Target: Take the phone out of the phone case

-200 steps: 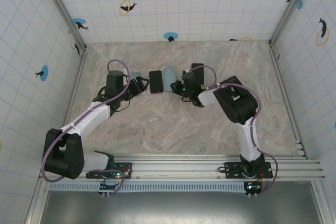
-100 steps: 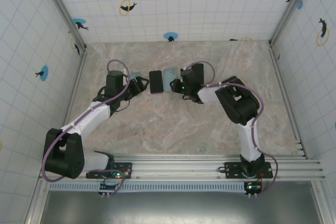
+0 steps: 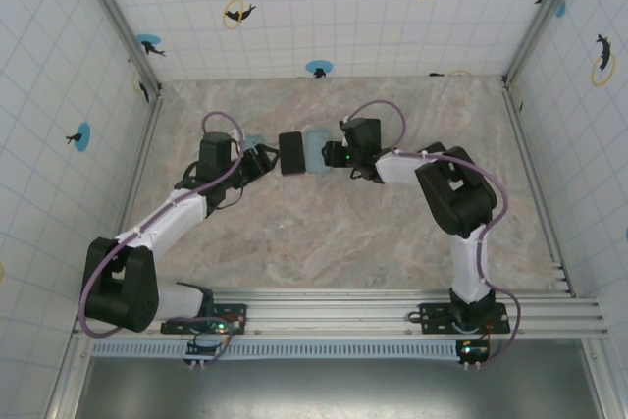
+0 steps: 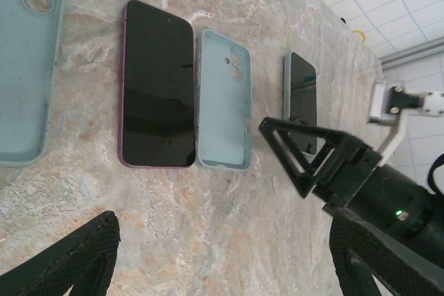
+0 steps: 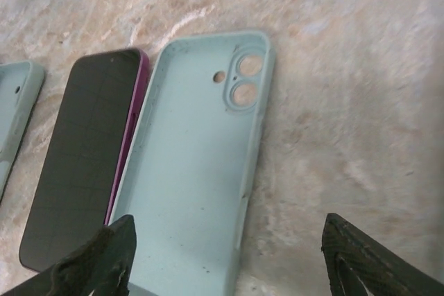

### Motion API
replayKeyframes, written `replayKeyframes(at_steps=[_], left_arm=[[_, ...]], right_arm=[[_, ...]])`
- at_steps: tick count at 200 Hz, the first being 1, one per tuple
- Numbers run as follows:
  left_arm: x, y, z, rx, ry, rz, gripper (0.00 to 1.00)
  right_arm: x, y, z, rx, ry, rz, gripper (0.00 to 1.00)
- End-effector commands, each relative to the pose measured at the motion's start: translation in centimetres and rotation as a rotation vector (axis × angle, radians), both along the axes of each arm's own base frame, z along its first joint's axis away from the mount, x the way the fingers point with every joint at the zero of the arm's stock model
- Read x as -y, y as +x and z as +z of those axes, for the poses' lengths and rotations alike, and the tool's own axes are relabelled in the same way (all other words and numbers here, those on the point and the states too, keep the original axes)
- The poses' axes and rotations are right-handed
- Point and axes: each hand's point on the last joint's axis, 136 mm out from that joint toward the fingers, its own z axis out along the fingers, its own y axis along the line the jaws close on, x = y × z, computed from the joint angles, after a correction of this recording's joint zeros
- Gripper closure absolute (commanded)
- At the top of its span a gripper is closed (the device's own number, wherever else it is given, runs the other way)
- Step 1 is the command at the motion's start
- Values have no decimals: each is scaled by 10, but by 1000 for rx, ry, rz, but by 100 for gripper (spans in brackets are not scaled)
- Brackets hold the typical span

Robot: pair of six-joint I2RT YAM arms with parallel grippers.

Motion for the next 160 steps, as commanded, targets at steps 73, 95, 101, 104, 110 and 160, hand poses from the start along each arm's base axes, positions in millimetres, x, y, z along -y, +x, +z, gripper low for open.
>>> replayKeyframes(at_steps=[73, 95, 101, 104, 110, 160], left_arm=[[51, -6, 27, 59, -230, -110, 15], [65, -6, 28, 58, -259, -130, 14], [68, -6, 28, 57, -263, -134, 14], [70, -6, 28, 55, -264, -139, 14], [73, -6, 28, 55, -266, -145, 14], [79, -4, 23, 37, -277, -160, 14]], right_arm=[[99, 32, 37, 100, -352, -132, 5], [105, 44, 25, 72, -348, -166, 2], [106, 46, 21, 63, -349, -172, 0], [106, 48, 20, 61, -348, -176, 0], [106, 51, 17, 53, -348, -182, 0], [97, 66, -1, 9, -304, -200, 1]])
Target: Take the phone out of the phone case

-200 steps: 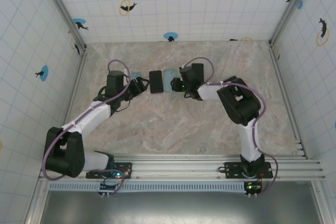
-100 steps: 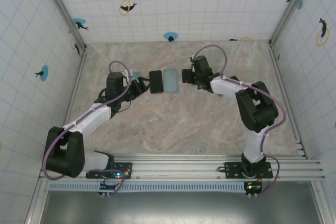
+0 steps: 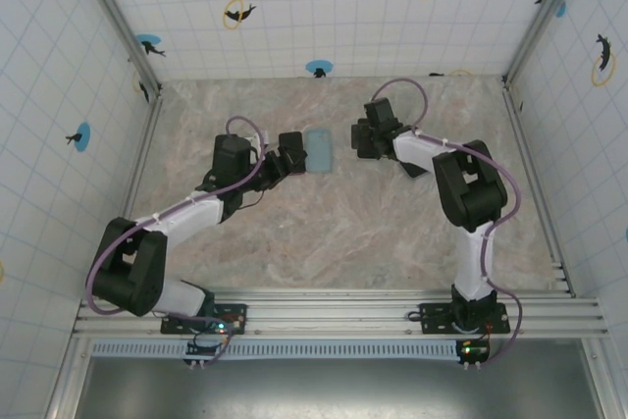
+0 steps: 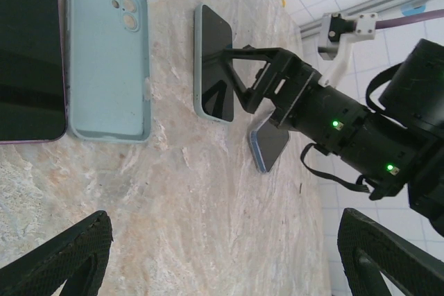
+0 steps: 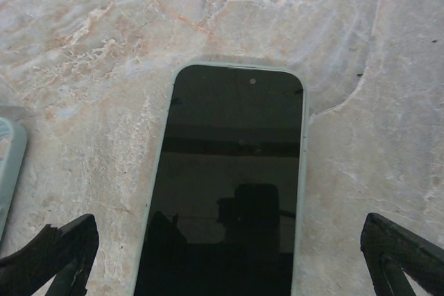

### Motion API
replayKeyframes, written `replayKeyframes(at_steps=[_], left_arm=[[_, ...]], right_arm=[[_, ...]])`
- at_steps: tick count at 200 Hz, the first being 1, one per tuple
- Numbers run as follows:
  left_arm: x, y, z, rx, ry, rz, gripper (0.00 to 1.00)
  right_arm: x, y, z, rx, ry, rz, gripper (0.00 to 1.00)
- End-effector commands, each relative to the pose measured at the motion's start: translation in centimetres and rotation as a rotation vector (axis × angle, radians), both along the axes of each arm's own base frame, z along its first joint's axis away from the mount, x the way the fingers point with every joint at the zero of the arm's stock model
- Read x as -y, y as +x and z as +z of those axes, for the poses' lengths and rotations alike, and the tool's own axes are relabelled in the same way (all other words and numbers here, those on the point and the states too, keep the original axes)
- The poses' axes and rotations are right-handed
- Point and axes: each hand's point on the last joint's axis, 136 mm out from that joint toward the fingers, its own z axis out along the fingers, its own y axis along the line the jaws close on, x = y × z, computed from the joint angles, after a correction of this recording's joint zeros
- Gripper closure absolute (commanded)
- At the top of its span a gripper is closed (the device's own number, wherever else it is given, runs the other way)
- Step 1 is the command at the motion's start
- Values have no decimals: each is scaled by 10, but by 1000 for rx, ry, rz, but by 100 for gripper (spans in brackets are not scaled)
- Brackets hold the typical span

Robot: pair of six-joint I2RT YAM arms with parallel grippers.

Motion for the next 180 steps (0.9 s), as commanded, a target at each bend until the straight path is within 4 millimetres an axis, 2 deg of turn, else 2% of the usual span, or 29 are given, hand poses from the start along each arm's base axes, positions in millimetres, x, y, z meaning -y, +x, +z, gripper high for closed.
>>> replayKeyframes(at_steps=[1, 35, 80, 180], left_arm=[[9, 7, 19, 43, -48, -20, 14], [11, 6, 15, 32, -45, -30, 14], [14, 7, 10, 17, -46, -47, 14], [16, 5, 1, -4, -37, -68, 13]], right_arm=[[-4, 12, -4, -14, 25, -27, 1], [2, 16, -17, -46, 10, -73, 1], [-2, 17, -28, -64, 15, -76, 0], [-3, 16, -53, -102, -76, -107, 8]])
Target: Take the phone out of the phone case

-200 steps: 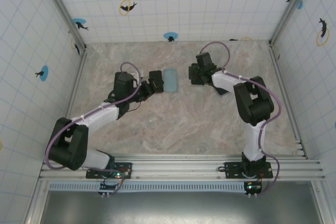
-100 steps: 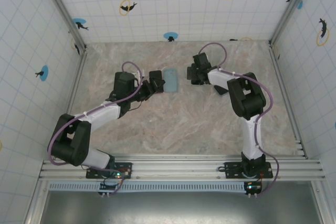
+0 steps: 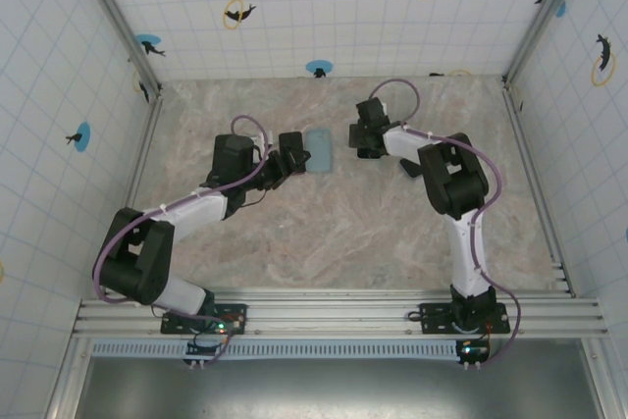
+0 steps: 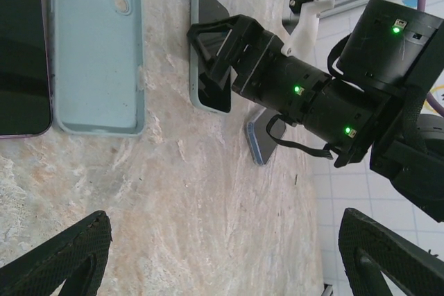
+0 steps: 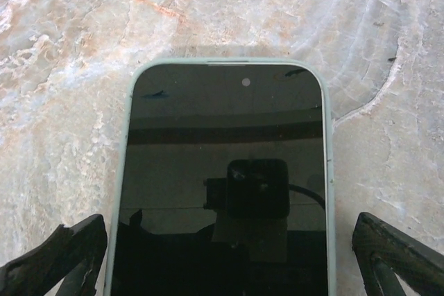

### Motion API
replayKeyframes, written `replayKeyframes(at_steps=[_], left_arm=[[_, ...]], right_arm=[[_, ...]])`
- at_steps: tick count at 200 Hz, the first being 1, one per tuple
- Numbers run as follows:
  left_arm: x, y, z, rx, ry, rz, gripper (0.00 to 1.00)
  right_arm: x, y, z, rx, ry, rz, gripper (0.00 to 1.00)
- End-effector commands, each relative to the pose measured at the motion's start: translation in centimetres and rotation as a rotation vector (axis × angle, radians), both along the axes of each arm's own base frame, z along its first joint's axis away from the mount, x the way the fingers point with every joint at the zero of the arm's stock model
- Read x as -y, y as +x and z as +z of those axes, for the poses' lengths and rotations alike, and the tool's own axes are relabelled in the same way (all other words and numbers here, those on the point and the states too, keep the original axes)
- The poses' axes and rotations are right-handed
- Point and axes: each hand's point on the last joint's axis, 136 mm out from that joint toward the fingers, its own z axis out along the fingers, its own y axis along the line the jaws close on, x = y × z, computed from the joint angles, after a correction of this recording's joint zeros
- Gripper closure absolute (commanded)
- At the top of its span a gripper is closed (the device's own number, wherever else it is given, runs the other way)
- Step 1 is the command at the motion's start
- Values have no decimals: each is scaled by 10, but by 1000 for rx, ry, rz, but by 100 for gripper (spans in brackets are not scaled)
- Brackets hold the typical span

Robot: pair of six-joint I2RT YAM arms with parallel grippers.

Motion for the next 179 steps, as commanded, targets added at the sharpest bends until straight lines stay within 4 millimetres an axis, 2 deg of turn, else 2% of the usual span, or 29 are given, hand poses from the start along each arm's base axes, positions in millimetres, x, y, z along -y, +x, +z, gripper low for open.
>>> replayKeyframes(at_steps=[1, 14, 18, 35, 97, 101, 138, 157, 179], left_arm=[[6, 4, 10, 25, -18, -23, 13], [7, 3, 8, 22, -15, -27, 13], [7, 3, 8, 21, -15, -27, 13], [7, 3, 7, 18, -14, -31, 13], [9, 4, 2, 6, -13, -38, 13], [9, 4, 2, 6, -13, -38, 13], [11, 8, 4, 10, -15, -38, 13], [11, 11, 7, 15, -16, -30, 14], [12, 16, 11, 22, -22, -21, 15]], right_arm=[[0, -5, -16, -45, -55, -16, 8], [2, -7, -16, -43, -79, -26, 11], [5, -10, -29, -65, -95, -30, 12], [7, -12, -35, -79, -108, -34, 18], [12, -15, -32, -84, -106, -40, 38], [12, -13, -16, -57, -89, -41, 39], [7, -18, 29, 51, -70, 10, 44], [-1, -28, 55, 124, -80, 80, 45], [-6, -44, 79, 188, -7, 127, 48]])
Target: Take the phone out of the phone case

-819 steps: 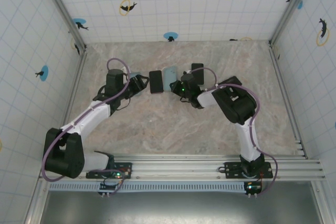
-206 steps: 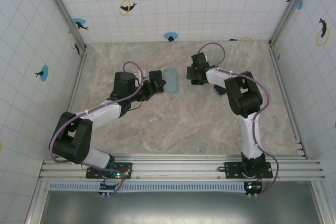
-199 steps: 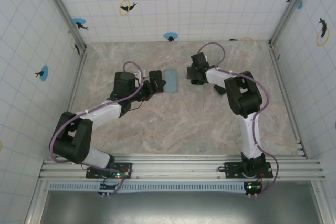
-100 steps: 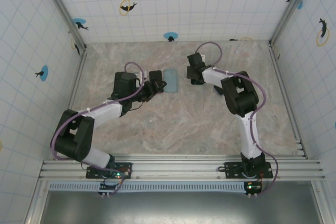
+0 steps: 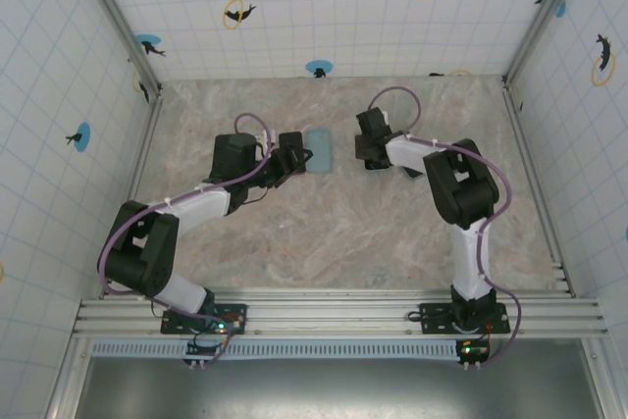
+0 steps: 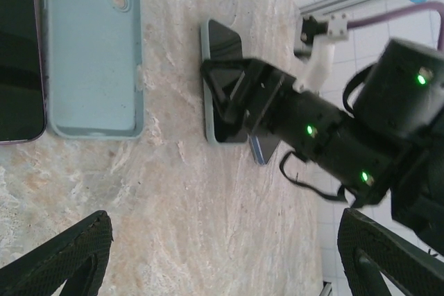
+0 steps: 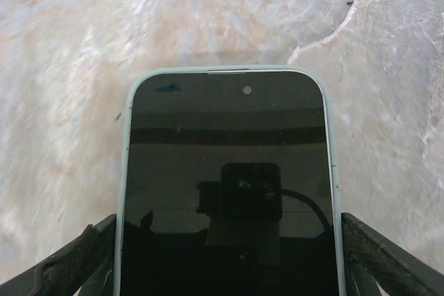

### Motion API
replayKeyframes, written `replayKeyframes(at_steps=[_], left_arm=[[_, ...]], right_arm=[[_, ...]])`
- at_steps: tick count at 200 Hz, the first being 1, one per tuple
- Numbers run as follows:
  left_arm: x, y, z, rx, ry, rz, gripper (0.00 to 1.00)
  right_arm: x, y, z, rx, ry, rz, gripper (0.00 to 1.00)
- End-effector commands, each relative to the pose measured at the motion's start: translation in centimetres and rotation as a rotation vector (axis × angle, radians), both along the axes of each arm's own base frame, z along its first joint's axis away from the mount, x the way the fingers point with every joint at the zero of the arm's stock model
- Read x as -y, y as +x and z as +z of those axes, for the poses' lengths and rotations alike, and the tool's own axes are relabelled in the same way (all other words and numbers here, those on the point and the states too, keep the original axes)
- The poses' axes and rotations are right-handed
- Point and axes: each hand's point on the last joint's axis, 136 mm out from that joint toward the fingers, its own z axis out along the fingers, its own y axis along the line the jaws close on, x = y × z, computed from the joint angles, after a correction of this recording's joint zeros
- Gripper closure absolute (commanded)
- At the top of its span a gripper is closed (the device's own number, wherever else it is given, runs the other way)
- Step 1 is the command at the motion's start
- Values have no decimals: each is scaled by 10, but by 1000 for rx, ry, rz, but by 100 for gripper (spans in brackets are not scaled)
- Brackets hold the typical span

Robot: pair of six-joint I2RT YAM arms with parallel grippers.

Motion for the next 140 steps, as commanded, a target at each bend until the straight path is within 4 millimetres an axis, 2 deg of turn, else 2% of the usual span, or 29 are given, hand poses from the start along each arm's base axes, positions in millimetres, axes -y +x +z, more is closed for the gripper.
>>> replayKeyframes(at_steps=[1, 28, 33, 79, 102, 115, 119, 140], left_arm=[[7, 9, 15, 37, -22, -9, 15], [7, 17, 24, 58, -30, 13, 16], [20, 9, 27, 63, -34, -19, 17], [46, 14, 52, 150, -3, -28, 20], [60, 15, 63, 191, 28, -36, 23], [62, 13, 54, 180, 58, -38, 25], [66, 18, 68, 205, 46, -35, 26], [70, 20, 68, 214, 69, -32, 28]], right_arm=[[-17, 0, 69, 182, 93, 79, 48], [-32, -28, 98, 254, 214, 188, 51], [-35, -33, 103, 269, 230, 209, 51], [-60, -87, 148, 401, 472, 372, 55], [-68, -104, 162, 426, 529, 414, 55], [-73, -112, 171, 436, 565, 435, 56], [-74, -115, 172, 438, 572, 442, 56], [-78, -123, 179, 440, 603, 459, 57]])
